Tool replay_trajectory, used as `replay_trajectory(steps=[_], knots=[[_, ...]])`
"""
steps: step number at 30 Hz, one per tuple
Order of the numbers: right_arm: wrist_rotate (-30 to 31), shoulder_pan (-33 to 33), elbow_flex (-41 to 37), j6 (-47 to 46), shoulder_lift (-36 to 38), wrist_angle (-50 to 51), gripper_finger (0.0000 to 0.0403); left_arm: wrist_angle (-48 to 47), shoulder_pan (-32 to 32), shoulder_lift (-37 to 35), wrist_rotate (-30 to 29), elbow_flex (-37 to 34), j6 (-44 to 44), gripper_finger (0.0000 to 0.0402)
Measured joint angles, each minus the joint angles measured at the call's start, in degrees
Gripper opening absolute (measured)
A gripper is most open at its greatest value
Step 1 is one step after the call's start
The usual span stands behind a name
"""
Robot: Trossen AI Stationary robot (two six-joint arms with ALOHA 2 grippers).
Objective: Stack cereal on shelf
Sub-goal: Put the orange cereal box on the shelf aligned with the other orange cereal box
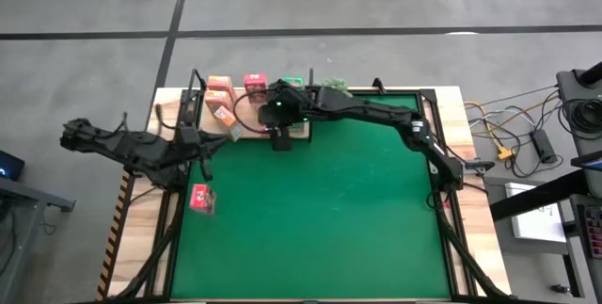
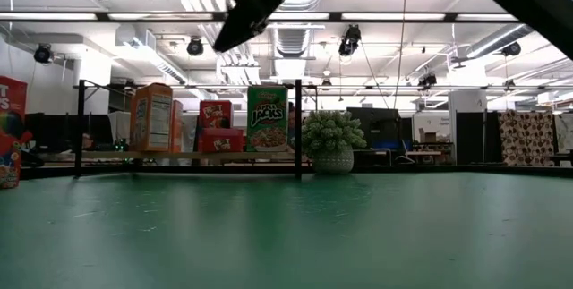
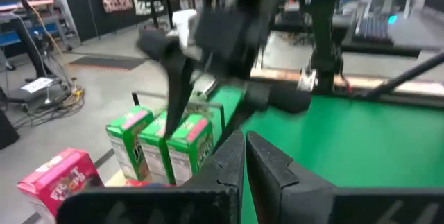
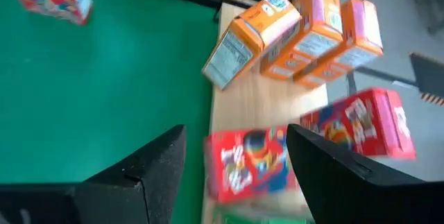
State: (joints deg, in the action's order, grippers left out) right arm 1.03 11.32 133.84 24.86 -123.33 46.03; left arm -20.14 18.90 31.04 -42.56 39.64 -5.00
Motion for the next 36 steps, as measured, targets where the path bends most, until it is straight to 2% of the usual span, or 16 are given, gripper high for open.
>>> replay_trajectory(steps=[4,7,10,16,20,24,30,33,36], knots=[[-1.01,-0.87,-0.43,-2.14,2.93,5.97,0.0234,-0.61,-0.96,4.75,0.04,1.57,-0.04,0.0000],[-5.37,-1.33,-3.15,-3.50,4.43,7.18,0.0233,-3.92,-2.19,8.40,0.36,4.47,0.42,0.0000],[-9.22,-1.81,-8.35,-4.81,6.88,5.90,0.0233,-9.60,-3.82,11.84,3.68,8.69,0.85,0.0000],[-10.07,-2.76,-24.81,-6.96,14.57,-4.56,0.0233,-26.72,-7.83,17.76,13.45,18.01,3.43,0.0000],[-10.07,-2.89,-36.80,-6.95,20.71,-14.82,0.0233,-40.87,-11.53,21.40,14.73,22.92,2.91,0.0000],[-10.09,-2.96,-47.41,-5.51,25.64,-25.50,0.0233,-51.16,-17.23,24.88,15.39,25.45,3.13,0.0000],[-10.13,-2.96,-57.72,-5.38,29.87,-38.14,0.0233,-56.82,-27.87,30.90,16.20,26.00,16.14,0.0000],[-10.11,-2.95,-60.04,-5.38,31.04,-39.52,0.0233,-56.48,-32.44,34.21,15.98,26.01,26.69,0.0000],[-10.09,-2.94,-61.19,-5.38,32.06,-39.55,0.0233,-55.26,-35.15,37.85,14.42,27.29,30.49,0.0000]])
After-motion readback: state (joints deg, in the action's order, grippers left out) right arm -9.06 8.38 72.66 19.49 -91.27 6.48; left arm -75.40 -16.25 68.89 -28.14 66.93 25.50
